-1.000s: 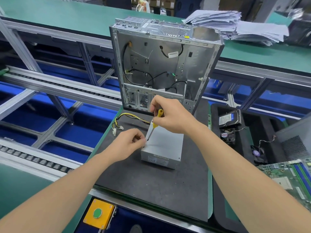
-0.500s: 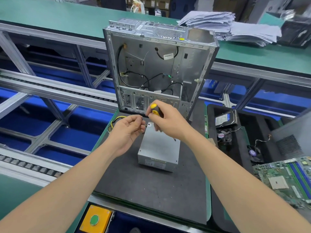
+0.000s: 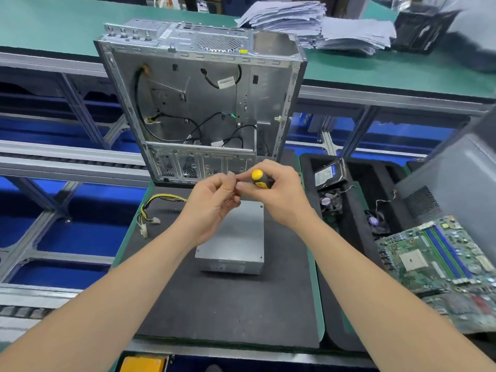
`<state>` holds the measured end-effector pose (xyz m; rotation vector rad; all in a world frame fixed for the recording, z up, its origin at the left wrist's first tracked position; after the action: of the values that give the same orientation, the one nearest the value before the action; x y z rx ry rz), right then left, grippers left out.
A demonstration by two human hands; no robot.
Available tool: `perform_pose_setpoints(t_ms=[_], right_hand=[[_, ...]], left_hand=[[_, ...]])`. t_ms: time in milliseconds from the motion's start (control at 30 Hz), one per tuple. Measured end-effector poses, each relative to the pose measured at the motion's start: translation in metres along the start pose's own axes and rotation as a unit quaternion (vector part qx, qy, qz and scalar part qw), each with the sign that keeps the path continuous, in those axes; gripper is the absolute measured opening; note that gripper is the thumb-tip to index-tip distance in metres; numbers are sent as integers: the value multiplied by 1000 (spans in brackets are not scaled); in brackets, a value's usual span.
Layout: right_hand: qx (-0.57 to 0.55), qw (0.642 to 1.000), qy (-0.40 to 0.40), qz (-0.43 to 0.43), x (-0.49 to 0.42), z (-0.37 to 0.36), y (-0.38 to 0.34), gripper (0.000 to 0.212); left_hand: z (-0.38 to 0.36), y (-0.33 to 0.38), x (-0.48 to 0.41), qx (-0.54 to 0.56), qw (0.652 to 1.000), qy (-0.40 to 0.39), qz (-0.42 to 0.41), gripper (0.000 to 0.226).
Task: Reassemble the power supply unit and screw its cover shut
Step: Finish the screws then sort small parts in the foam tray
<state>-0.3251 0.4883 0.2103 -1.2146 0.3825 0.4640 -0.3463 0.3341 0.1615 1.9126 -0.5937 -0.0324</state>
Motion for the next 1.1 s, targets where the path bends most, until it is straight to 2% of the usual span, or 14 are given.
perform_pose_setpoints(t_ms=[67, 200, 333, 433, 533, 667, 767, 833, 933, 1000, 1100], right_hand=[[-62, 998, 28, -17, 5, 9, 6, 13], [-114, 991, 52, -48, 18, 28, 19, 13], [-89, 988, 74, -102, 41, 58, 35, 10], [-37, 978, 106, -176, 71, 98, 57, 10], [69, 950, 119, -280, 114, 144, 82, 14], [212, 894, 19, -394, 168, 178, 106, 18], [266, 864, -46, -426, 186, 179, 119, 12], [283, 852, -75, -434, 190, 173, 128, 10], [304, 831, -123, -448, 194, 159, 142, 15], [304, 822, -140, -461, 195, 151, 151, 13], [300, 815, -155, -472, 191, 146, 165, 11]], left_hand=[[-15, 2, -3, -14, 1000, -17, 6, 41], [-37, -2, -12, 3, 999, -38, 28, 48], [-60, -24, -30, -32, 998, -22, 46, 6], [-84, -50, -43, -103, 991, 29, 75, 26], [-111, -84, -54, -214, 969, 61, 108, 30], [-134, -129, -65, -425, 897, 68, 100, 26], [-135, -159, -71, -558, 823, 75, 71, 25], [-129, -173, -70, -602, 791, 107, 35, 22], [-121, -183, -62, -624, 767, 137, -68, 17], [-116, -188, -59, -636, 754, 131, -104, 17], [-111, -189, -58, -599, 782, 129, -113, 23]])
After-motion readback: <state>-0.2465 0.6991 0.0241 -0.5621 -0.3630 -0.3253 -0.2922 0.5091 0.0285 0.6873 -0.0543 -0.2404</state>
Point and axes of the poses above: each hand's wrist, its own x-axis away from the middle knuckle, its own z-axis out of the back of the hand, y = z × x, the point moved 4 cm from there along -x, towards the middle knuckle, and after that the axes turned 13 degrees about z, right-handed, at the moved point
